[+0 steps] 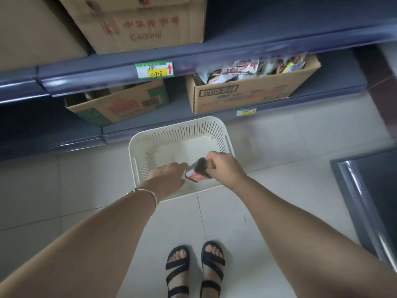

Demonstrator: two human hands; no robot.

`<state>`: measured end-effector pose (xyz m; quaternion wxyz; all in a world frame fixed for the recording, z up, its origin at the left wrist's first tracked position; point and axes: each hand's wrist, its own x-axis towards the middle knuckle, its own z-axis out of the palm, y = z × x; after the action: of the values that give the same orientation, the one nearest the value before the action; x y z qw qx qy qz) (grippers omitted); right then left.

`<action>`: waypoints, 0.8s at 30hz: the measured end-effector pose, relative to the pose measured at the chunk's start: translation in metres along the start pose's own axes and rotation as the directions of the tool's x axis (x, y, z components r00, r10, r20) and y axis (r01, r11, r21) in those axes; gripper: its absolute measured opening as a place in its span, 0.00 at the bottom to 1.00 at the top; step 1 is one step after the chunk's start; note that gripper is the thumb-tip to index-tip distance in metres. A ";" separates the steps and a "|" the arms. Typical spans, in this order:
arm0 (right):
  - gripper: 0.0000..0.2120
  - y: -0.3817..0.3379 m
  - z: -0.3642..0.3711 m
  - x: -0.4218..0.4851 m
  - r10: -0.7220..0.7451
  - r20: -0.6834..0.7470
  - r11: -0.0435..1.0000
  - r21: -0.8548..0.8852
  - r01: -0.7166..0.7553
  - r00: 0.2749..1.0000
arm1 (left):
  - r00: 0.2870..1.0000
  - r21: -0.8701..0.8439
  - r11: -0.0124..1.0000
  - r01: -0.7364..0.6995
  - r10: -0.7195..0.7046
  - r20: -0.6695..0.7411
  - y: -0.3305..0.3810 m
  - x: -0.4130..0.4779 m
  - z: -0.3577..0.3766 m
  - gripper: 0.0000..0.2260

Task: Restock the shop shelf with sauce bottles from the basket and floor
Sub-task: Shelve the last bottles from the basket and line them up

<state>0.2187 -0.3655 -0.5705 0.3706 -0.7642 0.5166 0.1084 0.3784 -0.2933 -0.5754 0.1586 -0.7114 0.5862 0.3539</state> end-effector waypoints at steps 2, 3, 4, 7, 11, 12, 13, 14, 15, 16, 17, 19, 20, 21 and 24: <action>0.16 -0.013 -0.025 -0.013 -0.009 -0.016 0.992 0.125 0.011 1.000 | 1.000 0.009 1.000 0.002 -0.002 -0.017 0.009 -0.016 -0.021 0.21; 0.15 -0.020 -0.040 -0.021 -0.014 -0.026 0.983 0.180 0.018 1.000 | 1.000 0.018 1.000 0.002 -0.001 -0.029 0.014 -0.025 -0.035 0.24; 0.14 -0.027 -0.054 -0.028 -0.017 -0.033 0.970 0.243 0.025 0.999 | 0.999 0.018 1.000 0.002 -0.001 -0.039 0.020 -0.033 -0.050 0.27; 0.13 -0.046 -0.099 -0.048 -0.044 -0.037 0.921 0.386 0.055 0.998 | 0.998 -0.067 0.997 -0.025 0.021 -0.054 0.040 -0.054 -0.091 0.32; 0.12 -0.060 -0.154 -0.073 -0.099 -0.010 0.845 0.528 0.089 0.995 | 0.993 -0.290 0.952 -0.100 0.079 -0.085 0.071 -0.080 -0.133 0.24; 0.12 -0.062 -0.165 -0.080 -0.113 -0.009 0.817 0.569 0.098 0.994 | 0.992 -0.325 0.939 -0.113 0.086 -0.095 0.078 -0.087 -0.143 0.24; 0.13 -0.063 -0.176 -0.087 -0.125 -0.007 0.789 0.606 0.103 0.992 | 0.990 -0.345 0.930 -0.123 0.092 -0.106 0.084 -0.093 -0.152 0.24; 0.14 -0.064 -0.186 -0.095 -0.133 -0.004 0.766 0.634 0.106 0.991 | 0.988 -0.356 0.925 -0.131 0.094 -0.121 0.091 -0.099 -0.161 0.25; 0.15 -0.063 -0.197 -0.102 -0.134 0.003 0.757 0.646 0.100 0.991 | 0.986 -0.364 0.921 -0.138 0.092 -0.141 0.097 -0.105 -0.171 0.25; 0.18 -0.061 -0.206 -0.108 -0.127 0.019 0.766 0.638 0.086 0.992 | 0.982 -0.375 0.915 -0.148 0.090 -0.166 0.103 -0.110 -0.180 0.25; 0.21 -0.057 -0.214 -0.115 -0.113 0.047 0.796 0.602 0.062 0.993 | 0.977 -0.389 0.907 -0.160 0.090 -0.193 0.109 -0.115 -0.189 0.25; 0.27 -0.046 -0.225 -0.131 -0.038 0.119 0.881 0.473 -0.023 0.992 | 0.965 -0.430 0.881 -0.200 0.101 -0.242 0.123 -0.126 -0.207 0.26; 0.29 -0.040 -0.227 -0.141 0.011 0.135 0.899 0.432 -0.069 0.991 | 0.958 -0.447 0.865 -0.228 0.117 -0.263 0.131 -0.131 -0.216 0.27; 0.31 -0.035 -0.229 -0.152 0.054 0.130 0.896 0.431 -0.106 0.990 | 0.949 -0.450 0.853 -0.263 0.145 -0.280 0.140 -0.136 -0.225 0.28; 0.35 -0.026 -0.234 -0.189 0.132 0.045 0.825 0.549 -0.135 0.990 | 0.916 -0.406 0.831 -0.381 0.280 -0.287 0.176 -0.153 -0.248 0.28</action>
<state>0.1068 -0.3859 -0.2907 0.5676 -0.5868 0.5772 -0.0172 0.2815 -0.3876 -0.2632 -0.1399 -0.6496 0.6155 0.4237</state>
